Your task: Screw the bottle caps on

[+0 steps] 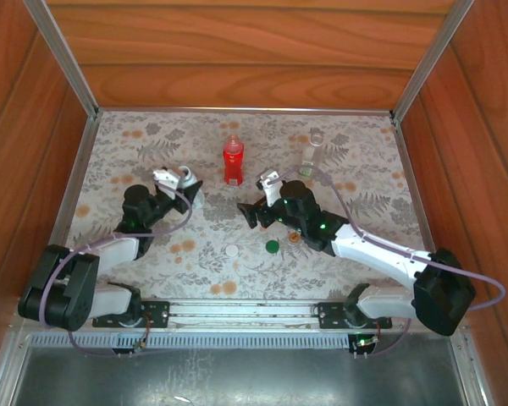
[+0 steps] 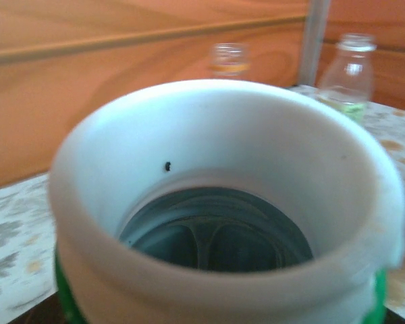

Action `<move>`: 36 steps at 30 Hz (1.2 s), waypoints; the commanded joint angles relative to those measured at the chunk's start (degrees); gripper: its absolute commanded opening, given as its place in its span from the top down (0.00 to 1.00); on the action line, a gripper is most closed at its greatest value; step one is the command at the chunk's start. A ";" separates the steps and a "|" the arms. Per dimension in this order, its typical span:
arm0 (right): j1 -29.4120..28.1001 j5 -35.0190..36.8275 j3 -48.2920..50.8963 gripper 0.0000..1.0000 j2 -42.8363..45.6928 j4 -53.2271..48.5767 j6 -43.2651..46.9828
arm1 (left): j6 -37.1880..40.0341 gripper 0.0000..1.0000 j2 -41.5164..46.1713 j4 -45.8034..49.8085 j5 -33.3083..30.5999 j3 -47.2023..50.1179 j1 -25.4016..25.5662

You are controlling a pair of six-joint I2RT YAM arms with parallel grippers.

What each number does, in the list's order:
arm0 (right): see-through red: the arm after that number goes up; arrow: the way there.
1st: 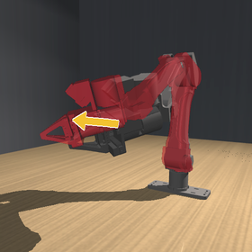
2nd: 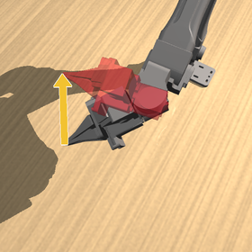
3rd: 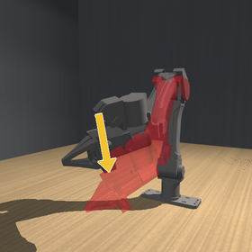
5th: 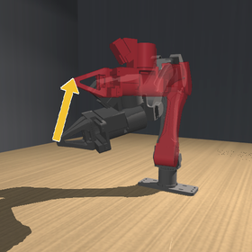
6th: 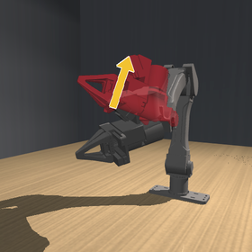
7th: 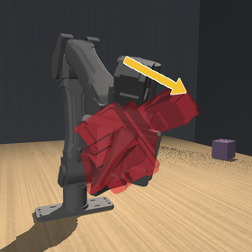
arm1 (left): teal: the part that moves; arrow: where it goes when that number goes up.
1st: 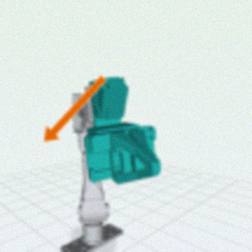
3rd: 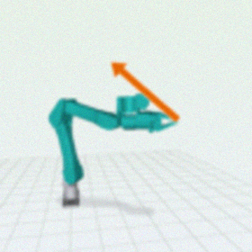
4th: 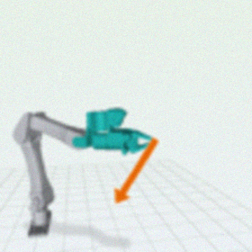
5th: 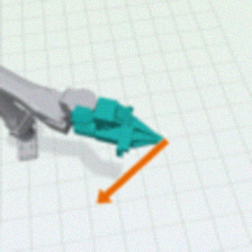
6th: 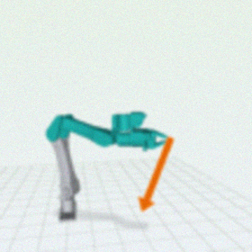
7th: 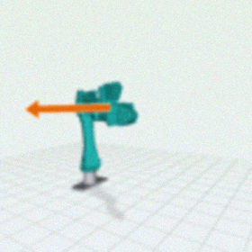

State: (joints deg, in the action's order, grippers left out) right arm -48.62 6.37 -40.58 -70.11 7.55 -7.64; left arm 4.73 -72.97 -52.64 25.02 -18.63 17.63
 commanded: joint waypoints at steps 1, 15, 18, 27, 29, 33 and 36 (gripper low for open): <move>1.12 4.40 2.36 0.00 3.20 -4.74 -4.53 | 2.63 0.49 0.10 3.67 5.70 -1.30 3.69; 2.83 8.52 10.22 0.00 17.02 -21.21 -11.40 | 5.69 0.49 -17.70 4.30 14.94 -12.33 17.15; 2.91 9.27 10.78 0.00 18.37 -21.59 -11.82 | 5.27 0.49 -19.23 4.36 16.05 -13.52 17.23; 2.92 9.53 10.70 0.00 16.43 -21.69 -13.46 | 4.39 0.18 -19.61 4.32 15.39 -13.65 17.18; 2.92 9.47 10.43 0.00 15.86 -21.74 -13.81 | 4.23 0.14 -18.57 4.31 14.40 -13.06 17.22; 2.91 9.98 10.21 0.00 14.94 -21.70 -14.42 | 5.00 0.07 -17.10 3.47 12.93 -11.70 17.13; 2.91 9.98 10.20 0.00 13.67 -21.68 -15.23 | 2.46 0.03 -17.19 -2.75 11.62 -9.38 16.89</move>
State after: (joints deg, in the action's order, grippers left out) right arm -46.06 15.00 -30.17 -55.37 -13.39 -20.84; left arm 9.06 -91.15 -49.12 38.09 -30.28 34.57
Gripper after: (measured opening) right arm 0.996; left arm 0.955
